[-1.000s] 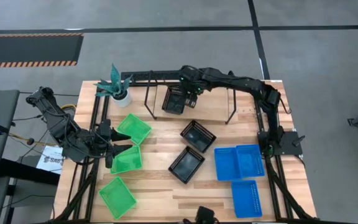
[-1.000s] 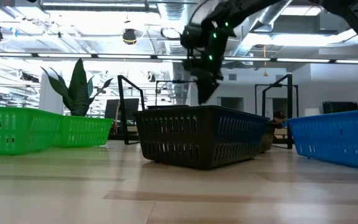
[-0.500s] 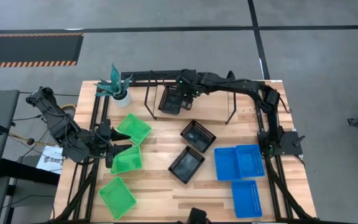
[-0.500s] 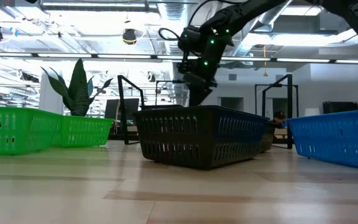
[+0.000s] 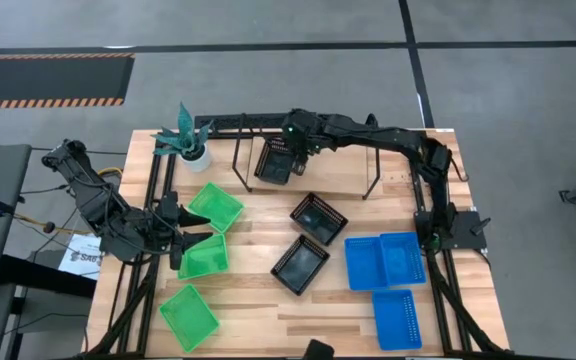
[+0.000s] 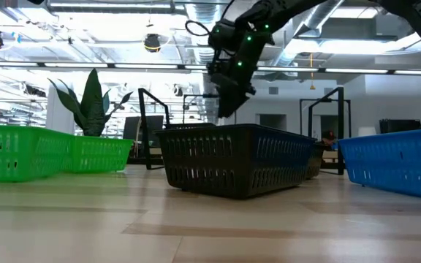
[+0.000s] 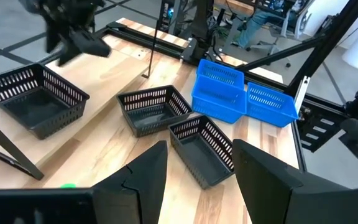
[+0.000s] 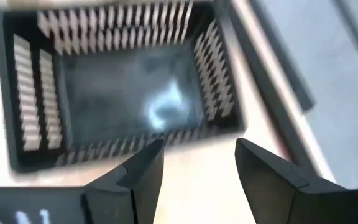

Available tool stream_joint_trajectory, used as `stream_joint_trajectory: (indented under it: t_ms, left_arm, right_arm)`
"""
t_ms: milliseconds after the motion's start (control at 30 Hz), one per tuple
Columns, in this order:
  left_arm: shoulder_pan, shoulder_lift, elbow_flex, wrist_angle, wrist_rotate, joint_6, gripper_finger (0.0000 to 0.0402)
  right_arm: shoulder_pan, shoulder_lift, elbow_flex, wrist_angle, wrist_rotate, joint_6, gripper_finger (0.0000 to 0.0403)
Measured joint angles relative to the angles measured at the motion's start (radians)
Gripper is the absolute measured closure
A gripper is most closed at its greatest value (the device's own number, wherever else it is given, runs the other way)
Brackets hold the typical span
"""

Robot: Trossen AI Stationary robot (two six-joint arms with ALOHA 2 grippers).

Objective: Stack baskets on shelf by color
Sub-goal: Put the left black basket on the shelf, then stack the right black basket on top of the other black basket on the shelf

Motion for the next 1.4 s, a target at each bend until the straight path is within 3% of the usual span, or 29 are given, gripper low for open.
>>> stream_joint_trajectory:
  t_ms: [167,367,633,1167,1400]
  left_arm:
    - [0.000,0.000,0.000,-0.002,-0.017,0.018,0.0232]
    - [0.000,0.000,0.000,-0.001,-0.014,0.012,0.0232]
    - [0.000,0.000,0.000,0.000,-0.012,0.011,0.0232]
    - [0.000,0.000,0.000,0.000,-0.017,0.007,0.0232]
    - [0.000,0.000,0.000,0.000,-0.017,-0.002,0.0232]
  right_arm:
    - [-0.005,0.072,-0.002,-0.038,-0.003,0.011,0.0182]
    - [-0.033,0.160,-0.002,0.038,-0.001,0.003,0.0182]
    - [-0.040,0.173,0.024,0.059,0.077,-0.006,0.0182]
    - [-0.036,0.173,0.063,0.211,0.082,-0.038,0.0182]
    - [-0.016,0.130,0.064,0.138,0.291,-0.095,0.0182]
